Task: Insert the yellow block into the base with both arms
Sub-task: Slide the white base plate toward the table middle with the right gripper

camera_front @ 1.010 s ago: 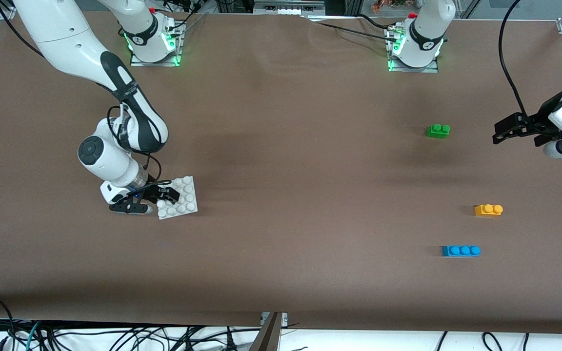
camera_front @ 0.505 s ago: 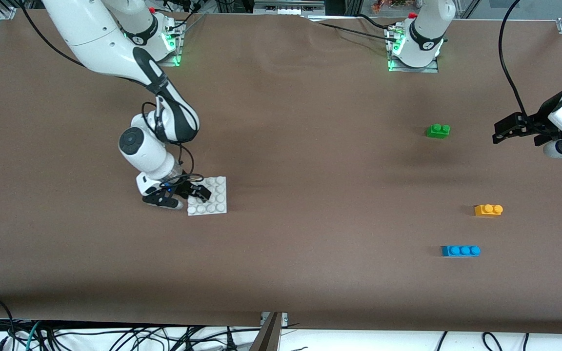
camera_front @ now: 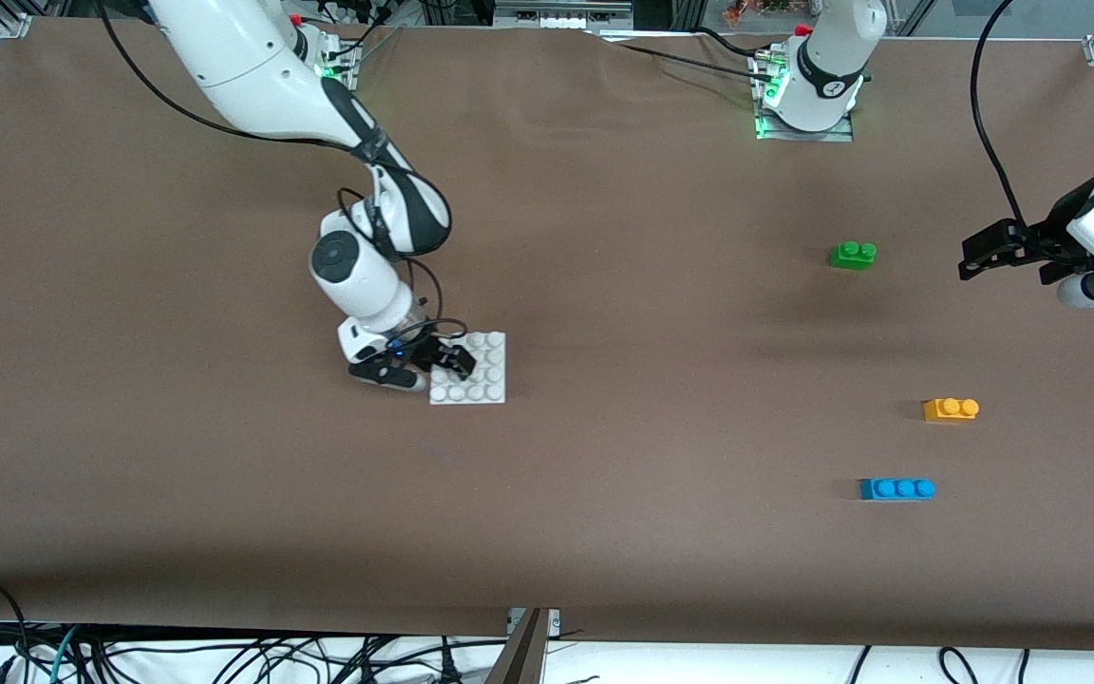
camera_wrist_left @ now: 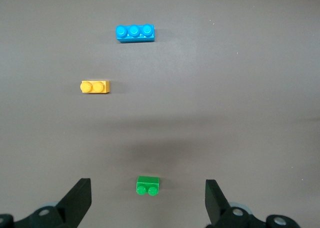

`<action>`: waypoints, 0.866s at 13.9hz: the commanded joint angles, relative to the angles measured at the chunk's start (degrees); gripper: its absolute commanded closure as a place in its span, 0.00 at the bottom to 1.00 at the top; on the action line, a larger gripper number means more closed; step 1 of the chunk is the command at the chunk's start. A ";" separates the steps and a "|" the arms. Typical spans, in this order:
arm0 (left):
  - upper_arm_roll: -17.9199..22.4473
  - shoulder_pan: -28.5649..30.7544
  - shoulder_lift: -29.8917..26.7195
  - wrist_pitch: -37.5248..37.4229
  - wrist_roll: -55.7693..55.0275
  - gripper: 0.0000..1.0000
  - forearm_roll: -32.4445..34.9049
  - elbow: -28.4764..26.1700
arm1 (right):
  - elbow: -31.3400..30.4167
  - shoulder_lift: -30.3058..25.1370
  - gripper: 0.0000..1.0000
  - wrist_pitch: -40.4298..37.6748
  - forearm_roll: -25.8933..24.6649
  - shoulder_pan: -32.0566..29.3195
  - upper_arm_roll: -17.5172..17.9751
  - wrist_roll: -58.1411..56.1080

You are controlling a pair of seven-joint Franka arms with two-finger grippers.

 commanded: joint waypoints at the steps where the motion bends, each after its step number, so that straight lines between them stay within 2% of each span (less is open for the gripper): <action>1: -0.29 0.27 0.52 -1.30 -0.02 0.00 0.68 1.61 | 4.81 4.51 0.19 0.93 0.90 3.94 -0.01 3.69; 12: -0.29 0.27 0.61 -1.56 -0.63 0.00 0.50 1.69 | 18.08 12.07 0.19 1.02 0.46 14.22 -1.24 16.70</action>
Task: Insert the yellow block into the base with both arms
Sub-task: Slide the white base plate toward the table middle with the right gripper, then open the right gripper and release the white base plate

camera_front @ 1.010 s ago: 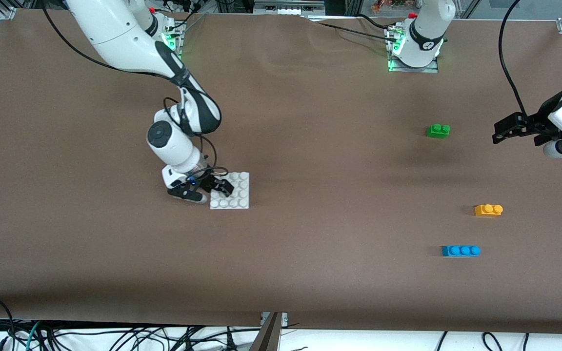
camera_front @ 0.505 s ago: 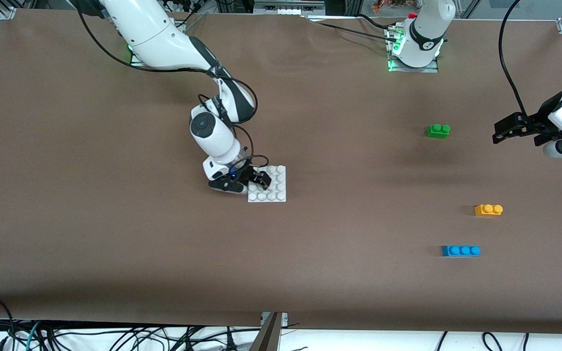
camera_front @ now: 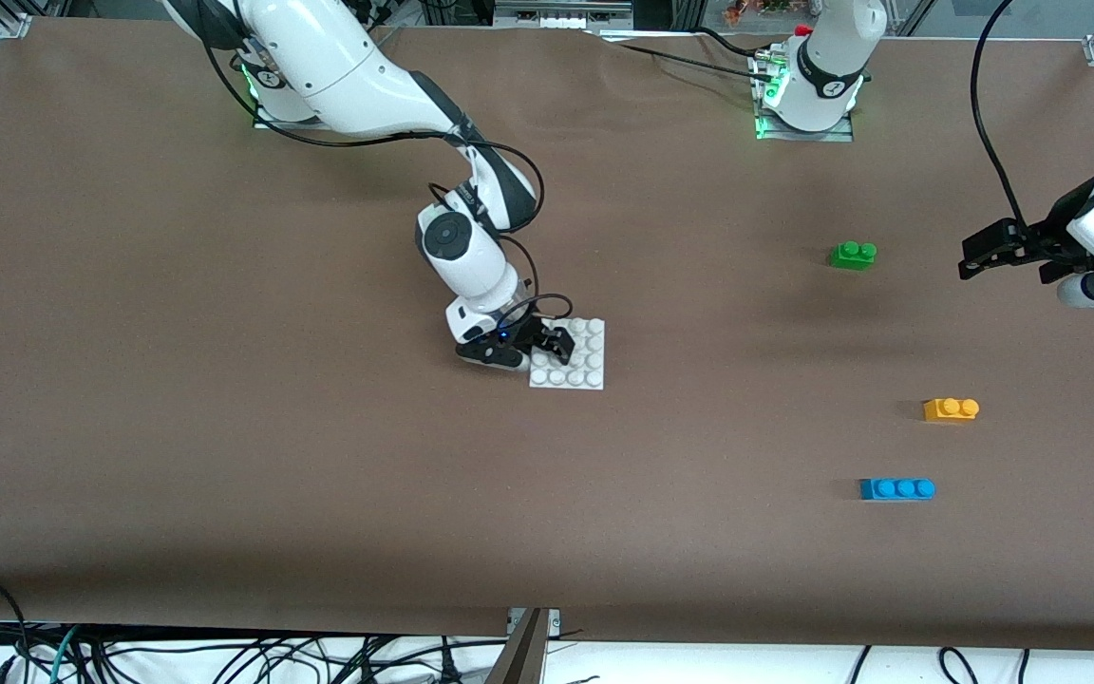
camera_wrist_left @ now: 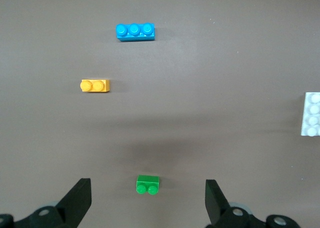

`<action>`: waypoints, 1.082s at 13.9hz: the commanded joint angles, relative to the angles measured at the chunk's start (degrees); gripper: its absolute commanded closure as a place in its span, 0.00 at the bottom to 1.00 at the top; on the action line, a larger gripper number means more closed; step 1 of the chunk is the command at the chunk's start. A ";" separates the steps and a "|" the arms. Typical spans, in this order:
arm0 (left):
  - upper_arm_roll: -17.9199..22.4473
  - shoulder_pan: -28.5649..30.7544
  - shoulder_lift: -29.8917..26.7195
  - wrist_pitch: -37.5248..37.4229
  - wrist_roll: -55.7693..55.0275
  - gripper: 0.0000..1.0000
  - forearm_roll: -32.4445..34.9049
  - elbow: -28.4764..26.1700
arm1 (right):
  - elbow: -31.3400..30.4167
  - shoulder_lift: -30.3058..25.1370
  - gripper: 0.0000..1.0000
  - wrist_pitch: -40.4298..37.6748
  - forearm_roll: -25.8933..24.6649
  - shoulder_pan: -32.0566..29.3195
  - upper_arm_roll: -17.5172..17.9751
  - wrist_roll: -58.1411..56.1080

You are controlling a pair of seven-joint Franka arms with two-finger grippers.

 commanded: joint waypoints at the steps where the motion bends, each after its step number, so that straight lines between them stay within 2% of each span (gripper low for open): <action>1: -0.29 0.24 0.61 -1.32 -0.61 0.00 0.50 1.60 | 4.47 3.23 0.19 0.42 0.45 2.95 -1.07 3.08; 8: -0.21 0.33 0.61 -1.32 -0.53 0.00 0.50 1.60 | 6.06 3.23 0.19 0.50 -0.33 3.84 -1.34 3.26; 12: -0.21 0.33 0.61 -1.32 -0.53 0.00 0.50 1.60 | 5.98 3.40 0.19 0.50 -7.00 3.49 -1.34 3.35; 15: -0.21 0.33 0.69 -1.41 -0.53 0.00 0.41 1.60 | 5.98 3.41 0.19 0.50 -7.72 3.40 -1.42 2.82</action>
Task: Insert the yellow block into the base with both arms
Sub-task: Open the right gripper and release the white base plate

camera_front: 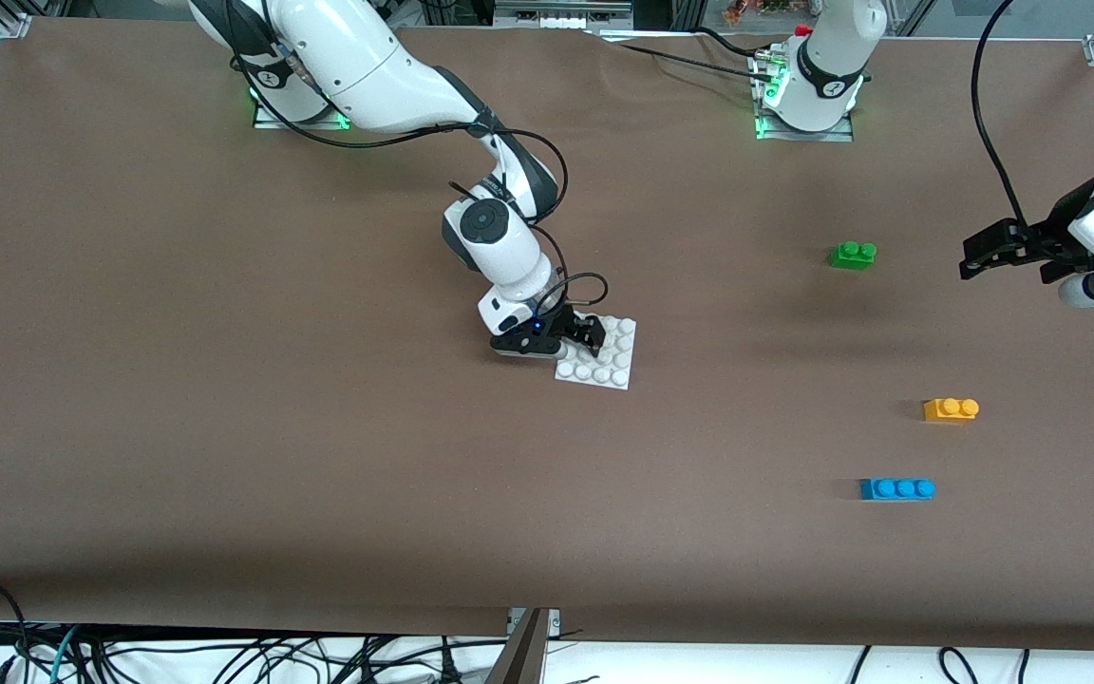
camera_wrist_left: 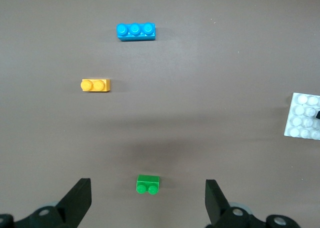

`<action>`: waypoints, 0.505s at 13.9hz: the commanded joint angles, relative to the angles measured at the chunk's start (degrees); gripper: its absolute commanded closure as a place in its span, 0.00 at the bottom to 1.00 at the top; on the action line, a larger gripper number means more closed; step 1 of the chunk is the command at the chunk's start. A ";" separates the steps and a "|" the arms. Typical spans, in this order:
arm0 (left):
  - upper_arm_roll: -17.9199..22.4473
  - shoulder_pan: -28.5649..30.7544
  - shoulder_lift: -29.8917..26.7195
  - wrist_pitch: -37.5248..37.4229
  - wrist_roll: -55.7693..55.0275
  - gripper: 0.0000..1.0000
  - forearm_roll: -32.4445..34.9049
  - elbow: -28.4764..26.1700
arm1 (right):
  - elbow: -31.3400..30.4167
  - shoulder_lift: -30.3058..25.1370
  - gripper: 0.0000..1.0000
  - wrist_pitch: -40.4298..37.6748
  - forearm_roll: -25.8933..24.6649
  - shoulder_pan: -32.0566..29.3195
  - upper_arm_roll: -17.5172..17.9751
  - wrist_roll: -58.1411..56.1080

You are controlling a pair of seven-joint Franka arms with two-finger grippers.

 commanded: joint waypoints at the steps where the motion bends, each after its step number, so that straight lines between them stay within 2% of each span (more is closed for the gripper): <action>1: -0.21 0.23 0.69 -1.27 -0.46 0.00 0.41 1.60 | 1.85 1.38 0.19 0.43 -1.39 0.10 -0.73 0.04; 4: -0.21 0.23 0.69 -1.27 -0.46 0.00 0.41 1.60 | 1.59 1.47 0.19 0.43 -5.95 -0.07 -0.91 0.04; 7: -0.21 0.23 0.69 -1.27 -0.46 0.00 0.41 1.60 | 2.02 -0.19 0.16 -2.45 -5.52 -1.03 -1.08 0.12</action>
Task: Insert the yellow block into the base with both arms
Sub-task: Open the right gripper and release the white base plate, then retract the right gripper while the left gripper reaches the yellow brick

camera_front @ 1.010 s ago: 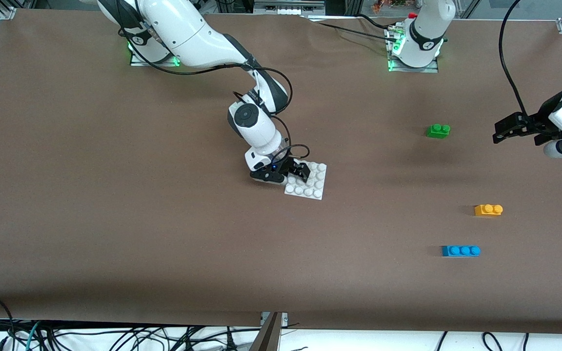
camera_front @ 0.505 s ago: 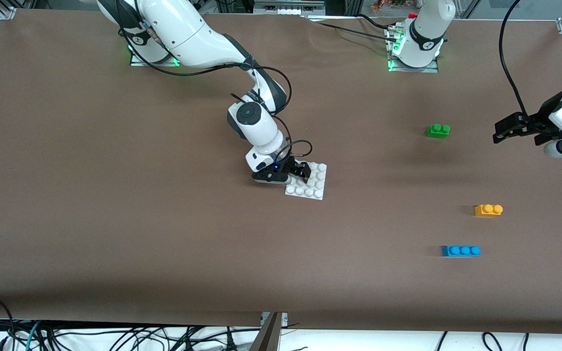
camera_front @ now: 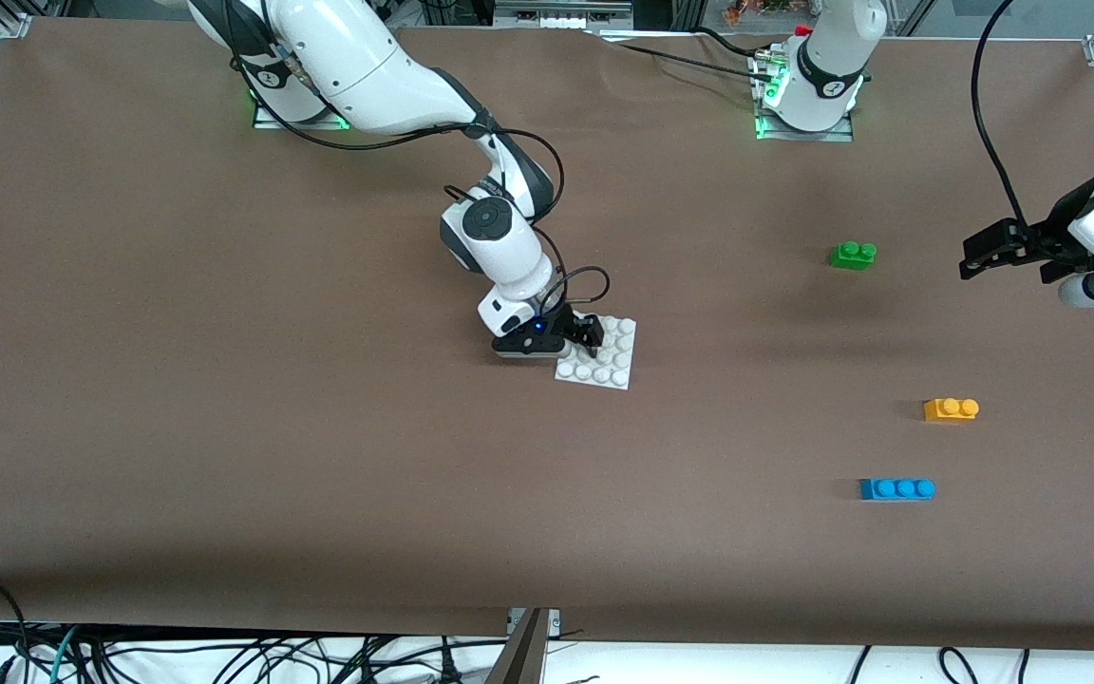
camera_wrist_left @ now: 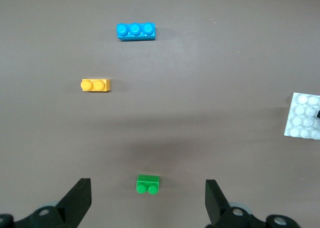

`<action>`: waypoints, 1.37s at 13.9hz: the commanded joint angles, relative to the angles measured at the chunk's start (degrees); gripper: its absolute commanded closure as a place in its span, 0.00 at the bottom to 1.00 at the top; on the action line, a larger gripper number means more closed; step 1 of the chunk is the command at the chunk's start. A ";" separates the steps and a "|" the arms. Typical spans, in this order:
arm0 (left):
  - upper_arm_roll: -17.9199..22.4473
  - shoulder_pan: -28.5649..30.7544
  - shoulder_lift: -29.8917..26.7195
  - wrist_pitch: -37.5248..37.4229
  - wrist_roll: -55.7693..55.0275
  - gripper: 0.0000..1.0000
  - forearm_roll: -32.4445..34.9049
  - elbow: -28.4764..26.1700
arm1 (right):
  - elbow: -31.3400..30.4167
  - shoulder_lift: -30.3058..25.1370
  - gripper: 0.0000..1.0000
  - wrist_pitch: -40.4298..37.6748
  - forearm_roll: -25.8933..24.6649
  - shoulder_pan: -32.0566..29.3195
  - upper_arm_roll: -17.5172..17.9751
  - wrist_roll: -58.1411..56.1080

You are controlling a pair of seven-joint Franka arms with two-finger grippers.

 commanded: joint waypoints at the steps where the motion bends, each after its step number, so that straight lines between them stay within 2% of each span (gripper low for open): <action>1: -0.21 0.23 0.69 -1.25 -0.46 0.00 0.41 1.60 | 1.76 -2.06 0.14 -4.83 -1.11 -1.83 -0.30 -0.24; 5: -0.21 0.14 0.60 -1.25 -0.55 0.00 0.41 1.60 | 6.15 -8.65 0.00 -19.74 -1.19 -6.31 -0.65 -2.43; 8: -0.21 0.14 0.78 -1.07 0.06 0.00 0.32 1.60 | 5.90 -16.90 0.00 -32.93 0.47 -12.01 -0.48 -11.47; 9: -0.12 0.57 0.86 -0.99 0.15 0.00 0.06 1.60 | 5.89 -20.15 0.00 -39.76 1.17 -14.56 -0.39 -15.50; 11: -0.21 2.51 3.49 -0.55 0.41 0.00 -0.03 1.77 | 5.81 -26.13 0.00 -50.68 3.28 -20.18 -0.39 -23.32; 13: -0.21 4.87 5.16 1.20 0.42 0.00 0.06 1.77 | 5.28 -31.58 0.00 -60.09 3.29 -24.67 -0.39 -29.58; 15: -0.12 7.24 7.70 2.79 2.16 0.00 0.50 1.77 | 2.57 -37.64 0.00 -65.30 3.29 -27.84 -0.39 -32.75; 19: 0.06 8.92 15.52 13.14 6.92 0.00 1.03 1.07 | -3.32 -48.02 0.00 -71.38 2.50 -33.99 -0.39 -41.19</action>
